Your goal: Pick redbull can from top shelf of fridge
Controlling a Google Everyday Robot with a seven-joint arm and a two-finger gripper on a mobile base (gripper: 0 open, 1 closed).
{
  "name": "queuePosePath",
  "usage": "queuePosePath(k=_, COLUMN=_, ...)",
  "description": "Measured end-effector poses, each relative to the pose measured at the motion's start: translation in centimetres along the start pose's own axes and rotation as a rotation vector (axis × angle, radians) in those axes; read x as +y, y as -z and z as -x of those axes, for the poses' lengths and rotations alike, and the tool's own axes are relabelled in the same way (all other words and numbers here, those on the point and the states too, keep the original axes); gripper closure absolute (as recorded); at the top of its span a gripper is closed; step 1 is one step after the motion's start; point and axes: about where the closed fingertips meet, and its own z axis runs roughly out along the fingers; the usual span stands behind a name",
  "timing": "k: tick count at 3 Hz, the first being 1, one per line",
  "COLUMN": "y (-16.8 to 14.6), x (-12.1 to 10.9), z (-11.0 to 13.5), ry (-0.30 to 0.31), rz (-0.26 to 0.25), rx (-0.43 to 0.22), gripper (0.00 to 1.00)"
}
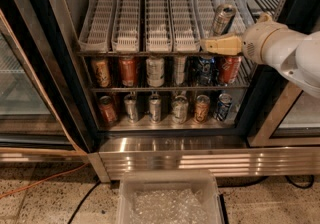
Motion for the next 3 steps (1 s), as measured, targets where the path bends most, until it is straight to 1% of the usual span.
queuePosePath(k=1, y=-1.5, x=-0.5, z=-0.3, ry=-0.014, rz=-0.011, rx=-0.016, gripper=0.00)
queuePosePath(k=2, y=-3.0, x=-1.2, z=-0.7, ry=-0.044, rz=-0.012, rx=-0.028, gripper=0.00)
queuePosePath(k=3, y=-4.4, x=-1.4, z=-0.9, ry=-0.070, rz=-0.001, rx=-0.043, gripper=0.00)
